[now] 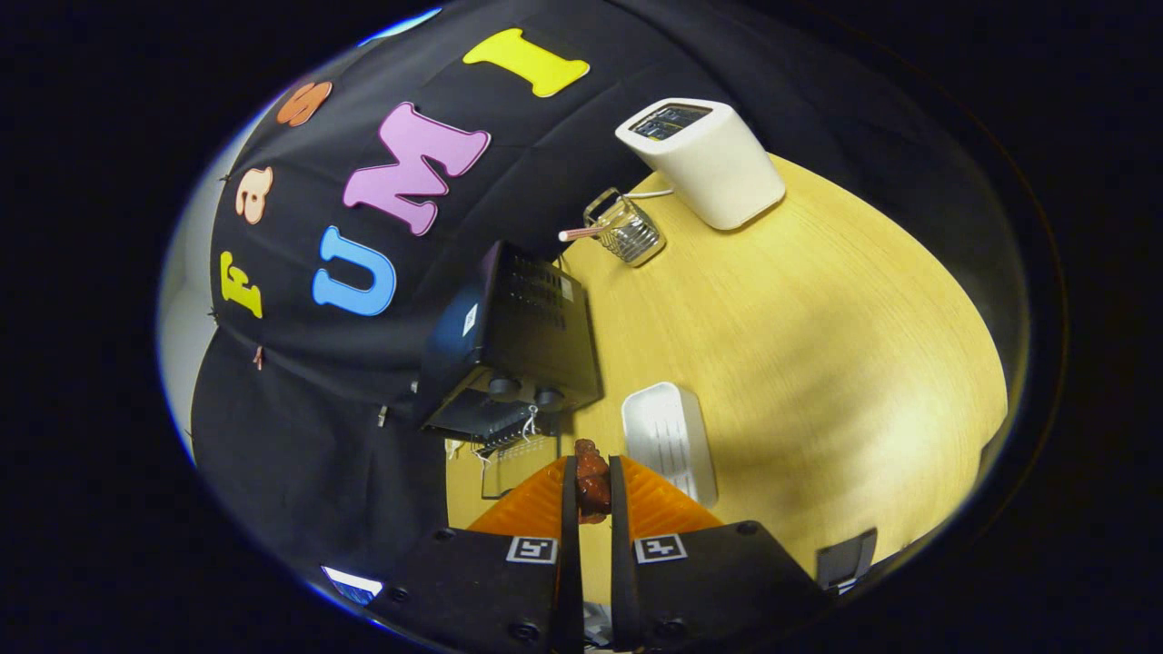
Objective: Open the toaster oven, put the food inside, and close the toaster oven door.
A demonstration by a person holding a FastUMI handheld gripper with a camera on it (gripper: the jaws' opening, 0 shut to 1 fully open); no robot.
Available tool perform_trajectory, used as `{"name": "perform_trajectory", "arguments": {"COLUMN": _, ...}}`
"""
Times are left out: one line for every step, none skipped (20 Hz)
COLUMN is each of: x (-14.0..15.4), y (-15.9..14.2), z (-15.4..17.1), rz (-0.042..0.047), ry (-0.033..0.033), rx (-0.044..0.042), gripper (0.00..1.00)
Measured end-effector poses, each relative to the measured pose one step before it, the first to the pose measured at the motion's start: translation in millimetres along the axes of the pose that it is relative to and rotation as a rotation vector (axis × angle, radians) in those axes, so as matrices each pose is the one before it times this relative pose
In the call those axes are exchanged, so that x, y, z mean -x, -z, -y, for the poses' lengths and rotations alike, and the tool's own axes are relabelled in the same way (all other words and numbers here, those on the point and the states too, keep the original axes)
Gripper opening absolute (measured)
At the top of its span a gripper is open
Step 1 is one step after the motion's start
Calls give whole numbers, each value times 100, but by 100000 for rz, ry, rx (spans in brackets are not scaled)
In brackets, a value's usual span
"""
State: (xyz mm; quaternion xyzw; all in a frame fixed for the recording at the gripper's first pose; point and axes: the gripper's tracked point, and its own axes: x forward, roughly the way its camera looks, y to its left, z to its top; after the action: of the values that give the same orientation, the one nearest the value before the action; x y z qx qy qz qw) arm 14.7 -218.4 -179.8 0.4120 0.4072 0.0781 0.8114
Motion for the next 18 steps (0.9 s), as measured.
{"name": "perform_trajectory", "arguments": {"x": -136, "y": 712, "z": -1026, "rz": 784, "ry": -865, "rx": -593, "gripper": 16}}
{"name": "perform_trajectory", "arguments": {"x": -69, "y": 751, "z": -999, "rz": 719, "ry": -635, "rx": -879, "gripper": 16}}
{"name": "perform_trajectory", "arguments": {"x": -229, "y": 831, "z": -978, "rz": 667, "ry": -552, "rx": -1049, "gripper": 16}}
{"name": "perform_trajectory", "arguments": {"x": -150, "y": 1028, "z": -959, "rz": 557, "ry": -469, "rx": -1042, "gripper": 16}}
{"name": "perform_trajectory", "arguments": {"x": -283, "y": 1074, "z": -888, "rz": 476, "ry": -286, "rx": -1068, "gripper": 16}}
{"name": "perform_trajectory", "arguments": {"x": -327, "y": 1088, "z": -912, "rz": 202, "ry": -237, "rx": -787, "gripper": 16}}
{"name": "perform_trajectory", "arguments": {"x": -586, "y": 1182, "z": -889, "rz": -109, "ry": -94, "rx": -510, "gripper": 16}}
{"name": "perform_trajectory", "arguments": {"x": -429, "y": 912, "z": -898, "rz": 457, "ry": -501, "rx": -63, "gripper": 16}}
{"name": "perform_trajectory", "arguments": {"x": -500, "y": 702, "z": -1050, "rz": 1211, "ry": -888, "rx": 360, "gripper": 16}}
{"name": "perform_trajectory", "arguments": {"x": -428, "y": 723, "z": -1062, "rz": 1365, "ry": -752, "rx": 206, "gripper": 16}}
{"name": "perform_trajectory", "arguments": {"x": -579, "y": 641, "z": -900, "rz": 1498, "ry": -583, "rx": -242, "gripper": 16}}
{"name": "perform_trajectory", "arguments": {"x": -556, "y": 582, "z": -777, "rz": 1695, "ry": -738, "rx": -714, "gripper": 16}}
{"name": "perform_trajectory", "arguments": {"x": -593, "y": 572, "z": -725, "rz": 1633, "ry": -796, "rx": -1363, "gripper": 16}}
{"name": "perform_trajectory", "arguments": {"x": -719, "y": 649, "z": -808, "rz": 1556, "ry": -975, "rx": -1713, "gripper": 16}}
{"name": "perform_trajectory", "arguments": {"x": -768, "y": 689, "z": -635, "rz": 602, "ry": -1100, "rx": -1790, "gripper": 16}}
{"name": "perform_trajectory", "arguments": {"x": -588, "y": 906, "z": -414, "rz": 90, "ry": -673, "rx": -2640, "gripper": 16}}
{"name": "perform_trajectory", "arguments": {"x": -570, "y": 661, "z": -394, "rz": -1, "ry": -936, "rx": -2356, "gripper": 16}}
{"name": "perform_trajectory", "arguments": {"x": -698, "y": 652, "z": -306, "rz": -7, "ry": -820, "rx": -2082, "gripper": 16}}
